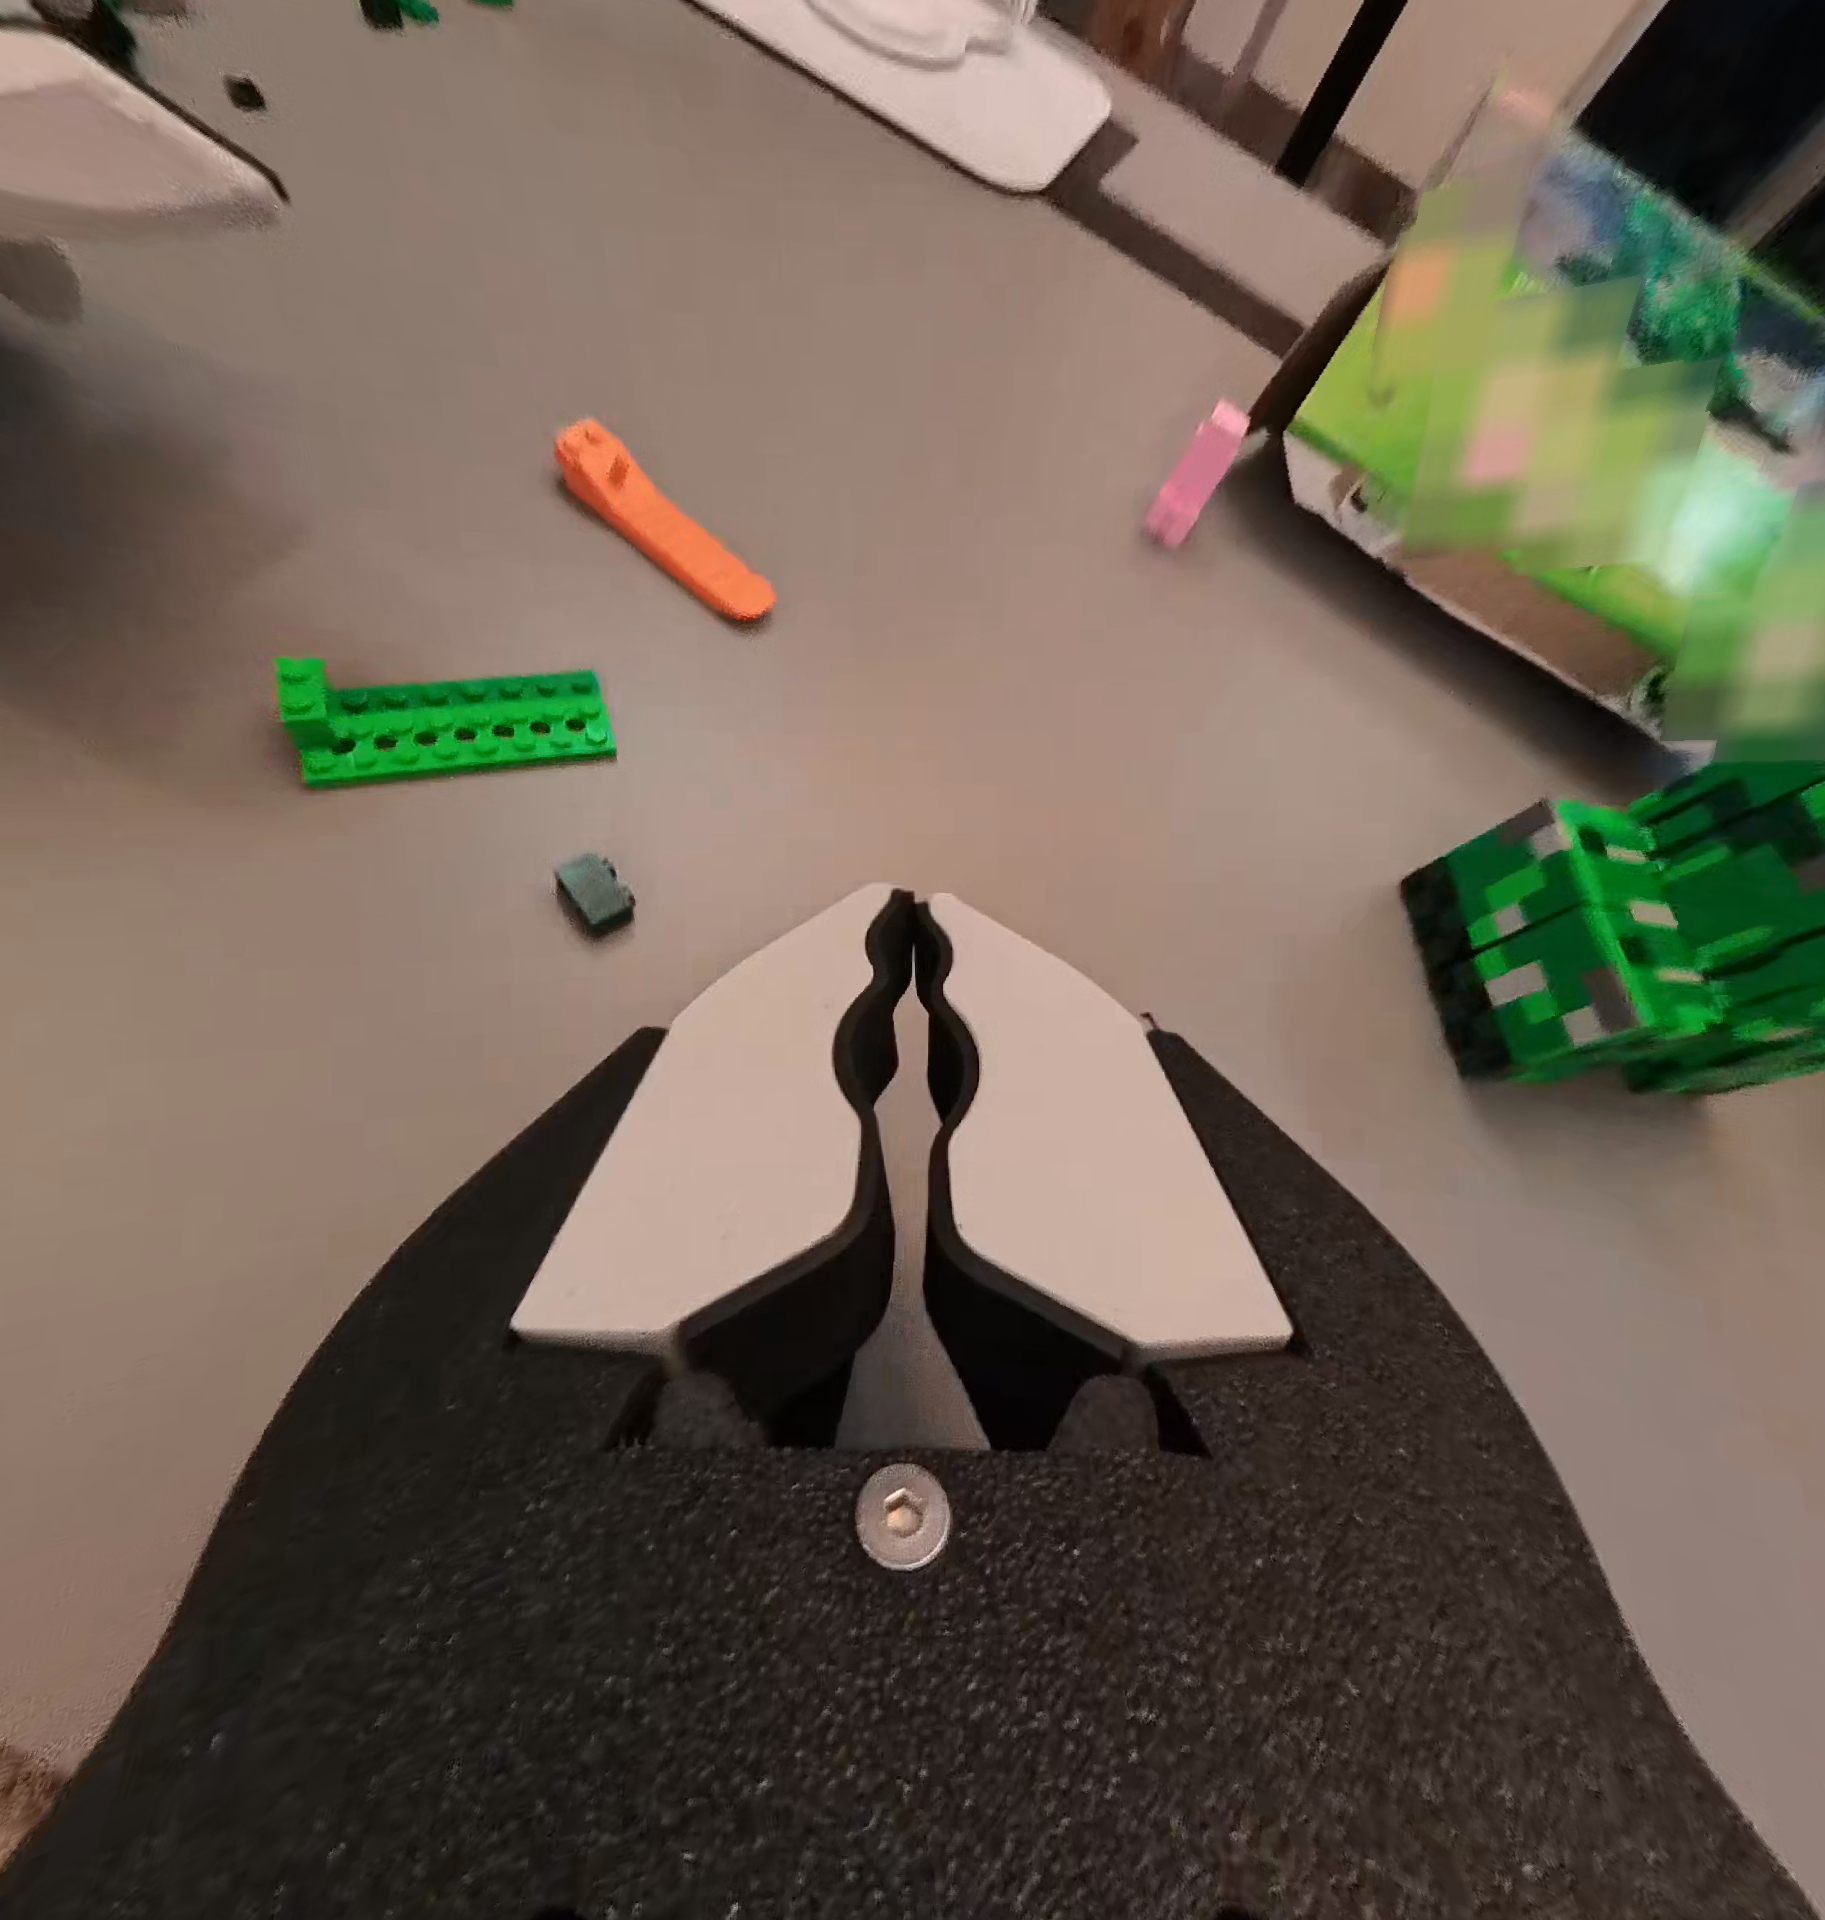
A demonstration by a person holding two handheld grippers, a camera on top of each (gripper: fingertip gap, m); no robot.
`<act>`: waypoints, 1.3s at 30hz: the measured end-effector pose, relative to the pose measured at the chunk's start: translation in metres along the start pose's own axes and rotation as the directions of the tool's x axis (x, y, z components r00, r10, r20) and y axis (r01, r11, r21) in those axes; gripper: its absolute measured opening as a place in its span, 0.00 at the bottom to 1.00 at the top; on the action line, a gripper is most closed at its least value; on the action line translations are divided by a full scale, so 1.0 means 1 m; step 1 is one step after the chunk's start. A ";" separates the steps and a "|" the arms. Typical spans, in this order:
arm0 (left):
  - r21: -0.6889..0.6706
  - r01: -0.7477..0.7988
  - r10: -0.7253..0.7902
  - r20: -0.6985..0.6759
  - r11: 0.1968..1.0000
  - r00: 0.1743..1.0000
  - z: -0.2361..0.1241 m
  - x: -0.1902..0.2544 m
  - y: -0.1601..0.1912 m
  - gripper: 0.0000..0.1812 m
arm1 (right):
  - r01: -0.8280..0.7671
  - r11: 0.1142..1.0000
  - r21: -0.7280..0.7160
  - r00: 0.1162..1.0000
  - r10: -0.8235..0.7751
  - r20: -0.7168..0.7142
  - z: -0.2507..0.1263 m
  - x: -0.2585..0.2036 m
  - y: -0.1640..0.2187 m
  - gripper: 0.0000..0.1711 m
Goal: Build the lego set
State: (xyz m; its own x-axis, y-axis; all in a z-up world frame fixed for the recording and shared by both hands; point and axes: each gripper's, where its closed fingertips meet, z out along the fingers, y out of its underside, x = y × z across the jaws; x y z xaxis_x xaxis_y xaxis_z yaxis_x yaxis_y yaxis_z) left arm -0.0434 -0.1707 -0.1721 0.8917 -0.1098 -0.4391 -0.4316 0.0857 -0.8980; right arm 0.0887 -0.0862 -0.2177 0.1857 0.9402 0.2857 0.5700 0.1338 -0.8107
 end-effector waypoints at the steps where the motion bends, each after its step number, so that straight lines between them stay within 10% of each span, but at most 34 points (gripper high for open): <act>1: 0.001 -0.001 0.001 0.003 1.000 1.000 0.000 0.000 0.000 0.29 | -0.003 1.000 0.018 1.000 0.003 0.003 0.004 -0.001 -0.001 0.00; 29: 0.032 -0.045 0.048 -0.098 0.998 0.994 -0.003 0.019 -0.009 0.17 | 0.344 0.928 0.142 0.939 -0.335 -0.079 0.018 -0.032 -0.003 0.00; 33: 0.036 -0.112 0.115 -0.117 0.993 0.986 -0.002 0.030 -0.008 0.13 | 0.150 0.904 0.399 0.965 -0.221 0.139 -0.004 -0.062 -0.036 0.00; 39: 0.021 -0.082 0.082 -0.046 0.996 0.996 -0.002 0.013 -0.004 0.12 | 0.108 0.966 0.235 0.881 -0.202 0.427 0.022 -0.115 -0.038 0.14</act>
State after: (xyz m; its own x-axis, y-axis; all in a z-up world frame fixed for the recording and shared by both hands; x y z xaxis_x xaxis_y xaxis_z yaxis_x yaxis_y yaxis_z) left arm -0.0302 -0.1743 -0.1743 0.8458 -0.1481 -0.5125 -0.4999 0.1153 -0.8584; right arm 0.0277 -0.1923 -0.2310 -0.2933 0.9353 0.1980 0.3828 0.3046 -0.8721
